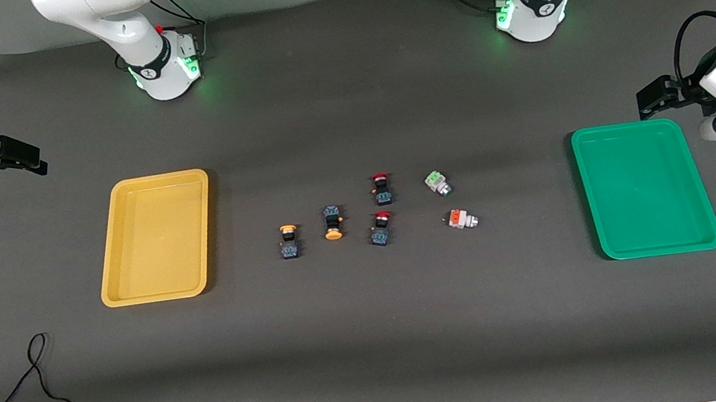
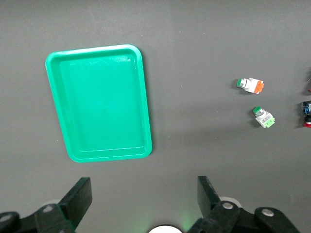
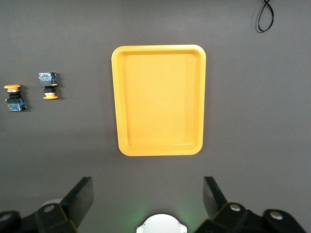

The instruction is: Place green and yellow buttons in trays

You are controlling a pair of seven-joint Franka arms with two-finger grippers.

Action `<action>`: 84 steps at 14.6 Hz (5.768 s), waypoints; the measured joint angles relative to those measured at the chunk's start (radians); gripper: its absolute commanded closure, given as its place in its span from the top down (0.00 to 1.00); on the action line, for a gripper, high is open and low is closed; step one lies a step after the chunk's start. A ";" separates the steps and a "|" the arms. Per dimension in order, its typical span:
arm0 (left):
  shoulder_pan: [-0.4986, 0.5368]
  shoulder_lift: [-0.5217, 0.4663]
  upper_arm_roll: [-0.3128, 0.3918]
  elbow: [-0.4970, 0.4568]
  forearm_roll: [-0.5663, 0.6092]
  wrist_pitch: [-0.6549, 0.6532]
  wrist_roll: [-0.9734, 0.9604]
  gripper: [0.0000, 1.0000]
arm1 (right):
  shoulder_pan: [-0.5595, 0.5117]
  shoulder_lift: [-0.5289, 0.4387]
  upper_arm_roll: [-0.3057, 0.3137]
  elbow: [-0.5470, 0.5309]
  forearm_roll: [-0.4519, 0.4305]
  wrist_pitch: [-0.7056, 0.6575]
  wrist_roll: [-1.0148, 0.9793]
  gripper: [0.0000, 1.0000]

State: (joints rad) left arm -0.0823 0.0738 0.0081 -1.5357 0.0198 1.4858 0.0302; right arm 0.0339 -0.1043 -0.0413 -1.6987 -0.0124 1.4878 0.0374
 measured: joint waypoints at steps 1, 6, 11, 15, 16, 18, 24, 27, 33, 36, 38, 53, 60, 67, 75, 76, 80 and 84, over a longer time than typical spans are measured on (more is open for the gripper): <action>0.000 0.000 0.000 0.000 0.000 0.000 0.000 0.97 | 0.000 0.000 0.000 0.000 0.000 -0.005 0.000 1.00; 0.000 0.000 0.000 0.000 0.000 0.000 0.000 0.97 | 0.002 0.003 0.000 0.004 0.000 -0.019 0.000 1.00; 0.000 0.000 0.000 0.000 -0.001 0.000 0.000 0.97 | 0.001 0.007 0.000 0.011 0.000 -0.020 0.000 1.00; 0.000 -0.015 0.000 0.000 -0.041 -0.003 -0.020 0.96 | -0.001 0.007 -0.001 0.012 0.000 -0.021 0.000 1.00; -0.001 -0.022 -0.001 0.000 -0.044 -0.005 -0.025 0.96 | -0.001 0.007 -0.001 0.013 0.000 -0.021 0.000 1.00; -0.003 -0.032 -0.003 -0.001 -0.045 -0.008 -0.028 0.96 | -0.001 0.007 -0.001 0.013 0.000 -0.021 0.000 1.00; -0.060 -0.034 -0.130 -0.058 -0.050 0.018 -0.248 0.93 | 0.000 0.007 -0.012 0.013 0.000 -0.022 0.000 1.00; -0.124 -0.034 -0.198 -0.123 -0.052 0.091 -0.400 0.93 | 0.004 0.007 -0.007 0.014 0.017 -0.022 0.016 1.00; -0.327 -0.020 -0.225 -0.209 -0.052 0.224 -0.799 0.93 | 0.014 0.023 0.103 0.022 0.092 -0.018 0.251 1.00; -0.331 -0.009 -0.219 -0.241 -0.052 0.247 -0.970 0.92 | 0.074 0.087 0.148 0.020 0.094 0.049 0.398 0.99; -0.329 0.004 -0.215 -0.282 -0.052 0.299 -1.038 0.92 | 0.138 0.155 0.152 0.015 0.095 0.122 0.468 0.99; -0.383 0.347 -0.218 -0.639 -0.052 1.072 -1.191 0.84 | 0.329 0.638 0.154 -0.210 0.113 0.932 0.507 0.98; -0.382 0.364 -0.197 -0.629 -0.050 1.080 -1.192 0.22 | 0.350 0.730 0.145 -0.191 0.107 1.016 0.507 0.00; -0.374 0.353 -0.174 -0.515 -0.048 0.950 -1.191 0.16 | 0.358 0.710 0.107 -0.125 0.072 0.890 0.529 0.00; -0.253 0.117 -0.172 -0.271 -0.062 0.432 -0.954 0.13 | 0.357 0.446 -0.110 -0.083 0.066 0.472 0.296 0.00; -0.206 0.090 -0.170 -0.276 -0.065 0.392 -0.865 0.13 | 0.355 0.431 -0.151 -0.110 0.066 0.479 0.230 0.00; 0.068 0.008 -0.162 -0.327 -0.070 0.293 -0.429 0.13 | 0.350 0.422 -0.266 -0.338 0.078 0.749 0.028 0.00; 0.335 -0.010 -0.153 -0.359 -0.058 0.290 -0.034 0.13 | 0.360 0.430 -0.276 -0.532 0.133 0.981 -0.028 0.00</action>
State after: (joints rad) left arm 0.2527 0.0640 -0.1453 -1.8946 -0.0382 1.7758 -0.0035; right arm 0.3937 0.3262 -0.3177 -2.2312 0.1204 2.4691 0.0091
